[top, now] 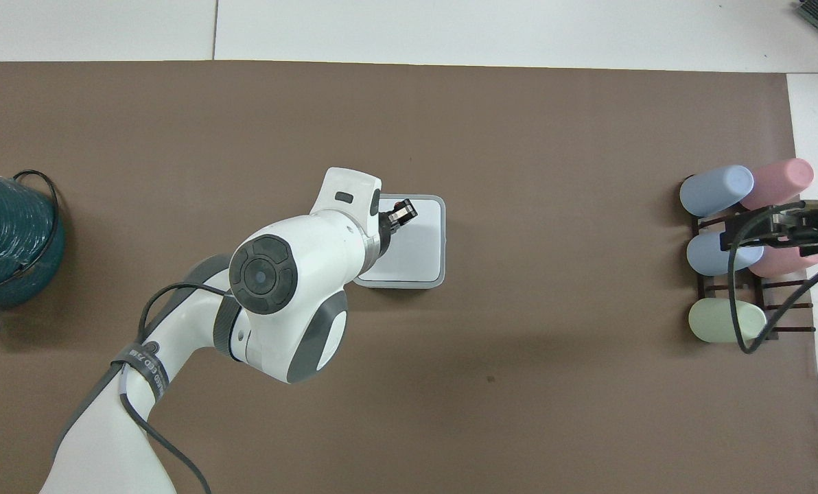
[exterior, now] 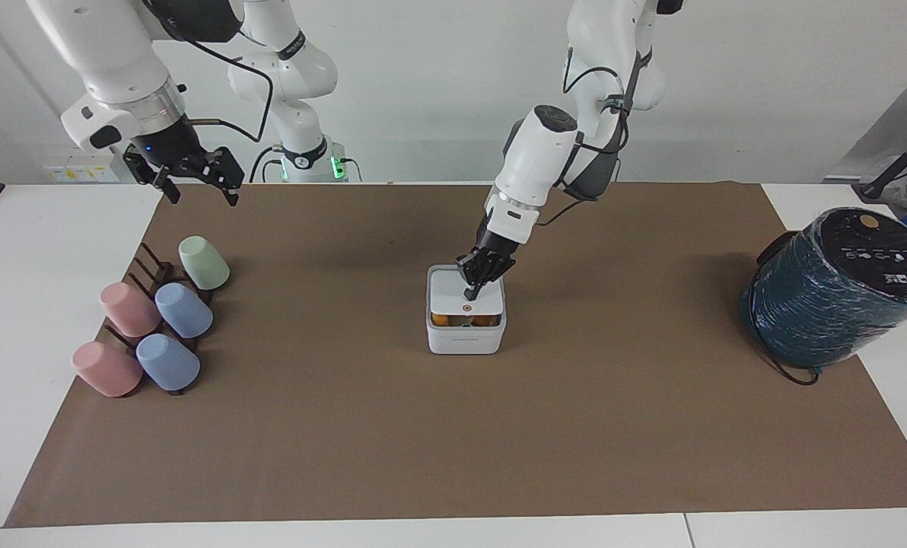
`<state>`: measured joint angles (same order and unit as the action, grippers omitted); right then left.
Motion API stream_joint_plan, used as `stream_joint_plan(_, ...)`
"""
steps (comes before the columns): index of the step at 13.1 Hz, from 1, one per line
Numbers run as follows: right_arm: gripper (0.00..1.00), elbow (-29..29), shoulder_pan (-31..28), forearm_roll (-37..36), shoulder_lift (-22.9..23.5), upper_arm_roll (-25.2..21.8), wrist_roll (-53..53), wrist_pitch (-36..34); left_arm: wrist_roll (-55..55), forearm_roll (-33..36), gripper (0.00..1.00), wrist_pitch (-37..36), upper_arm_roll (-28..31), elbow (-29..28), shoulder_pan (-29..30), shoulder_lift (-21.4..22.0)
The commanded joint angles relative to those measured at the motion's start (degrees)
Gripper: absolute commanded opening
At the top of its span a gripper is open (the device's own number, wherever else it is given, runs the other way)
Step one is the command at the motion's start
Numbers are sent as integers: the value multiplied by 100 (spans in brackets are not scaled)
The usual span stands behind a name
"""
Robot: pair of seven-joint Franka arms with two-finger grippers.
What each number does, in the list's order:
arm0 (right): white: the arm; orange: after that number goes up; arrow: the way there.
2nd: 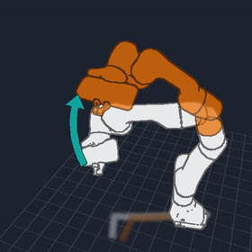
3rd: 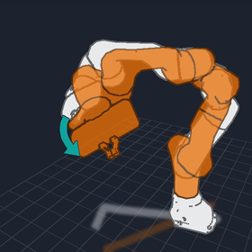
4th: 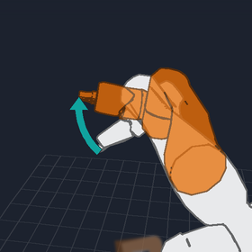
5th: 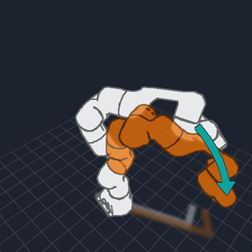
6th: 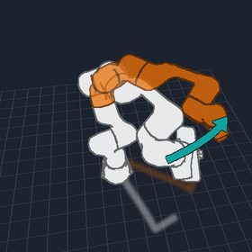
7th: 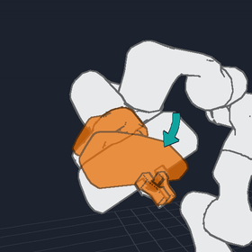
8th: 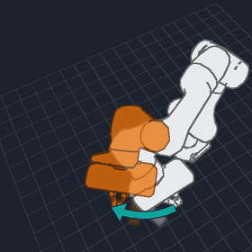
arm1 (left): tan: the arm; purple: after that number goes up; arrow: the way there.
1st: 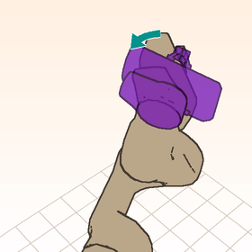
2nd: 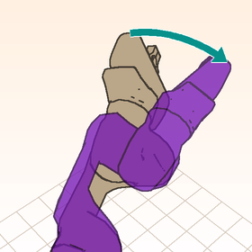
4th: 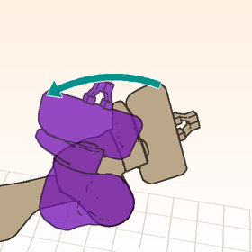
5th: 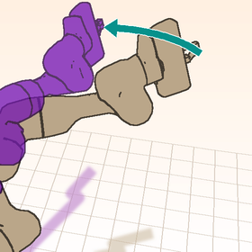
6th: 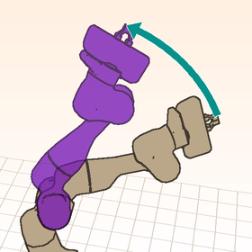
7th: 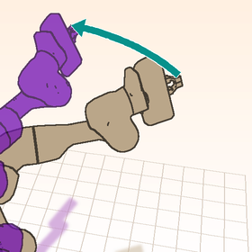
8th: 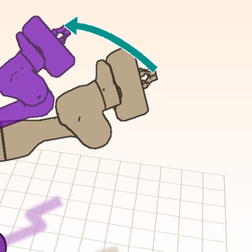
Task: Close trash can lid
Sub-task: 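Push the lid down over the trash can with the left gripper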
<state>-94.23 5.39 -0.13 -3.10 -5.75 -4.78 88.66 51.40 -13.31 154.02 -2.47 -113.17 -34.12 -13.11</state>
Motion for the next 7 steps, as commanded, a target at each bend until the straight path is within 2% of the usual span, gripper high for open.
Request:
stream_joint_plan(1,100,-87,-3,5,-103,-5,47,2,-139,-128,0,294,-8,6,-25,-174)
stream_joint_plan(7,100,-87,-3,5,-103,-5,47,2,-148,-119,0,488,-8,41,-42,-377)
